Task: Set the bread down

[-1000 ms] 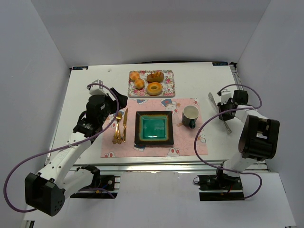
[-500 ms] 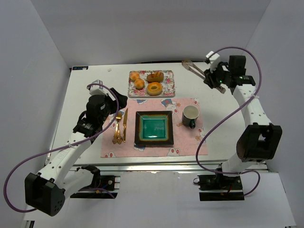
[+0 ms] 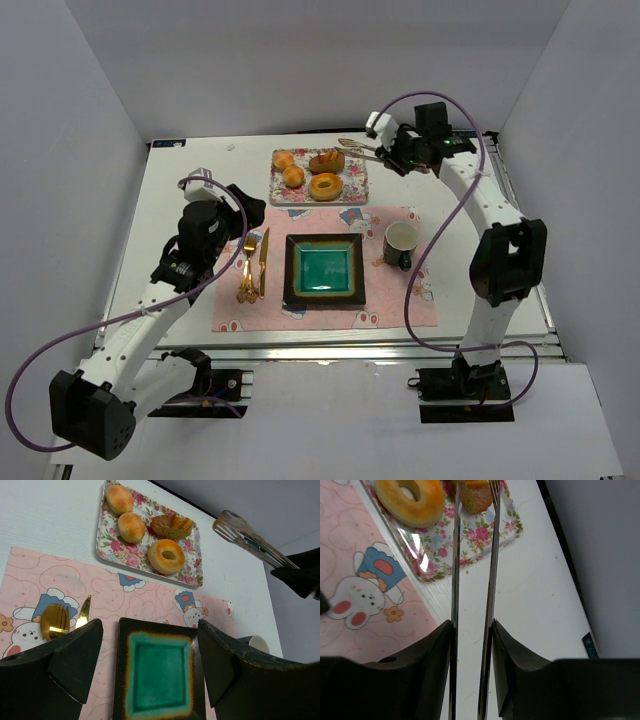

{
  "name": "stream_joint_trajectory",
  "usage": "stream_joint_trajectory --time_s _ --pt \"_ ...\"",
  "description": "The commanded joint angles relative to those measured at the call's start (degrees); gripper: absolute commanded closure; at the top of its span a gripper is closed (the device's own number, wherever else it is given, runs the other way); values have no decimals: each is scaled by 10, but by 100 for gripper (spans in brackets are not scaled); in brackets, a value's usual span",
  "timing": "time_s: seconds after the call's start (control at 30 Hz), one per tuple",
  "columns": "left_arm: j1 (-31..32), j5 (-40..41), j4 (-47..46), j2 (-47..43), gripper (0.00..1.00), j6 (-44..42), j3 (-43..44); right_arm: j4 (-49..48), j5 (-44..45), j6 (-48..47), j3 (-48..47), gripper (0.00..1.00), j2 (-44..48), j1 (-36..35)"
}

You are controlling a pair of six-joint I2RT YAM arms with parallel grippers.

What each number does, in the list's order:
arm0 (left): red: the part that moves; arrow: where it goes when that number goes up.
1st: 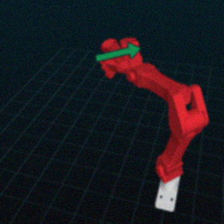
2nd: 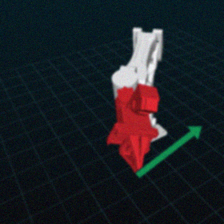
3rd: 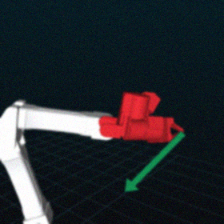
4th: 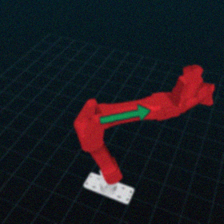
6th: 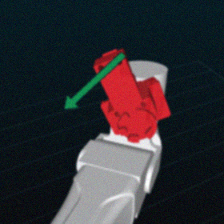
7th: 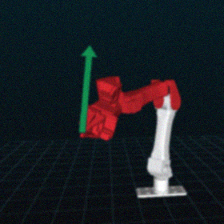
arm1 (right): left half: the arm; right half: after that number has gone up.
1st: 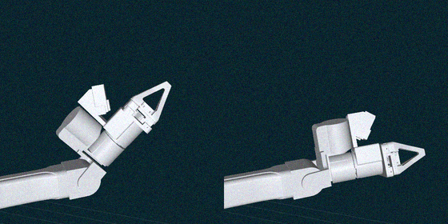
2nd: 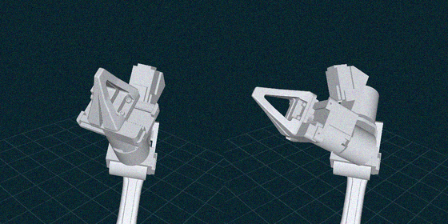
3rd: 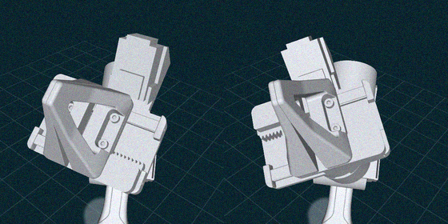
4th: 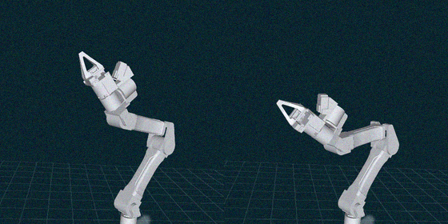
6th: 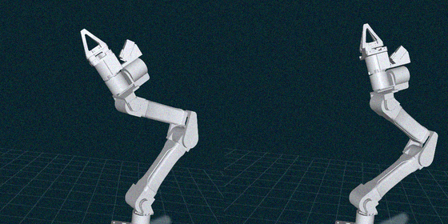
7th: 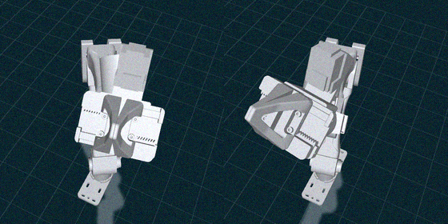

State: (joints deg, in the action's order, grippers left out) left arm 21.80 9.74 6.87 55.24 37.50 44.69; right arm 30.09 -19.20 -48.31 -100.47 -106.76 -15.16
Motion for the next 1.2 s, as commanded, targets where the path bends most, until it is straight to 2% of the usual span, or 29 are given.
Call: stream_joint_trajectory --time_s 0.0,0.2,1.17 --pt "-3 10 2 -13 14 0 -2 -3 50 -87 -53 58 -30 -22" --pt "-3 15 0 -7 14 -1 -3 16 77 -152 -120 58 -98 -36" --pt "-3 25 -8 24 13 -8 7 -45 91 -211 -85 51 -112 -56"
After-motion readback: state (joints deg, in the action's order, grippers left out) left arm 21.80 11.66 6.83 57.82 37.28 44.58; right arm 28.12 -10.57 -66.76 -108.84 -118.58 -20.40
